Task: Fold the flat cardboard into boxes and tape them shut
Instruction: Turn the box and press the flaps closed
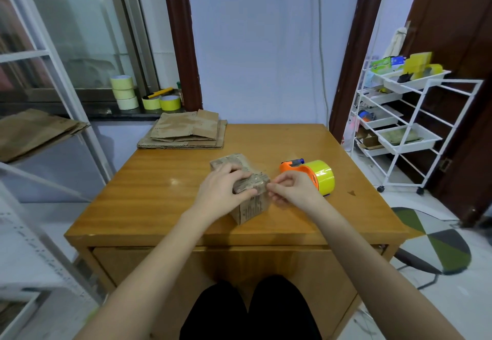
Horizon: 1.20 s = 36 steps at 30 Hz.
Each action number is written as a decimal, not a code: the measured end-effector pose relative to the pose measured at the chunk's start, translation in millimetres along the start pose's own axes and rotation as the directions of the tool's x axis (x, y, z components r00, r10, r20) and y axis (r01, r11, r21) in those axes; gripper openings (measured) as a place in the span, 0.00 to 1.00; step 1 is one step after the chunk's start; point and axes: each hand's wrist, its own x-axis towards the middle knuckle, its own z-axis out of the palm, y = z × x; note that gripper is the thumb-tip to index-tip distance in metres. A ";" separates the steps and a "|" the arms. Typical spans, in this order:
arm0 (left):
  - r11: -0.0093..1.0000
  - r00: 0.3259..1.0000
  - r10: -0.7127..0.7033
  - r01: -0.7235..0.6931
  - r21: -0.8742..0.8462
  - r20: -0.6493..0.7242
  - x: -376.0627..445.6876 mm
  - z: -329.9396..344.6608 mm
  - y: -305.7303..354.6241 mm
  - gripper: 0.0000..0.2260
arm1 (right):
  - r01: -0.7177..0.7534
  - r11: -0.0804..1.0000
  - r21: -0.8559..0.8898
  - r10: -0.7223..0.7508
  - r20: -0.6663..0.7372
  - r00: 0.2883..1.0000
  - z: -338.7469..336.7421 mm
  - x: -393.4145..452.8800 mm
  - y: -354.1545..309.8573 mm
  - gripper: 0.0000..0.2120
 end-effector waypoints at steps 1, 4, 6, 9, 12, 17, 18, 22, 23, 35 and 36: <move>0.999 0.999 0.001 0.000 -0.032 0.035 1.0 -1.9 -1.2 0.24 | 0.102 0.988 -0.113 -0.110 -0.071 0.991 -2.4 2.9 2.3 0.07; 0.995 0.994 0.026 -0.015 -0.098 0.110 3.7 -5.7 -5.3 0.25 | 0.401 0.866 -0.298 -0.424 -0.017 0.905 -6.1 6.1 0.6 0.07; 0.993 0.990 0.033 -0.017 -0.121 0.135 5.4 -6.7 -7.6 0.26 | 0.513 0.773 -0.373 -0.490 0.163 0.856 -5.8 9.6 -5.6 0.10; 0.989 0.990 0.039 -0.019 -0.147 0.138 7.9 -6.5 -8.5 0.25 | 0.577 0.682 -0.449 -0.474 0.329 0.816 -4.2 19.2 -9.0 0.10; 0.990 0.989 0.078 -0.062 -0.124 0.124 9.2 -4.5 -11.8 0.23 | 0.661 0.589 -0.464 -0.574 0.336 0.747 -4.5 23.4 1.4 0.10; 0.942 0.979 0.133 -0.077 -0.327 0.153 15.8 -1.5 -23.5 0.21 | 0.719 0.482 -0.501 -0.696 0.281 0.661 4.1 22.8 34.5 0.14; 0.938 0.976 0.144 -0.083 -0.337 0.161 17.5 -1.9 -25.2 0.21 | 0.716 0.505 -0.482 -0.698 0.260 0.667 5.9 22.4 38.0 0.14; 0.934 0.973 0.160 -0.094 -0.345 0.168 19.6 -3.3 -27.9 0.24 | 0.688 0.605 -0.401 -0.674 0.202 0.711 10.6 19.6 36.4 0.17; 0.931 0.977 0.149 -0.086 -0.354 0.154 19.8 -2.1 -26.9 0.25 | 0.664 0.642 -0.383 -0.657 0.172 0.734 11.1 20.0 34.1 0.16; 0.913 0.967 0.208 -0.139 -0.382 0.144 29.7 1.5 -29.3 0.21 | 0.680 0.554 -0.479 -0.657 0.250 0.711 3.1 30.3 37.8 0.16; 0.920 0.960 0.226 -0.155 -0.360 0.165 30.4 0.7 -30.4 0.22 | 0.683 0.544 -0.487 -0.652 0.266 0.709 0.7 29.3 37.1 0.18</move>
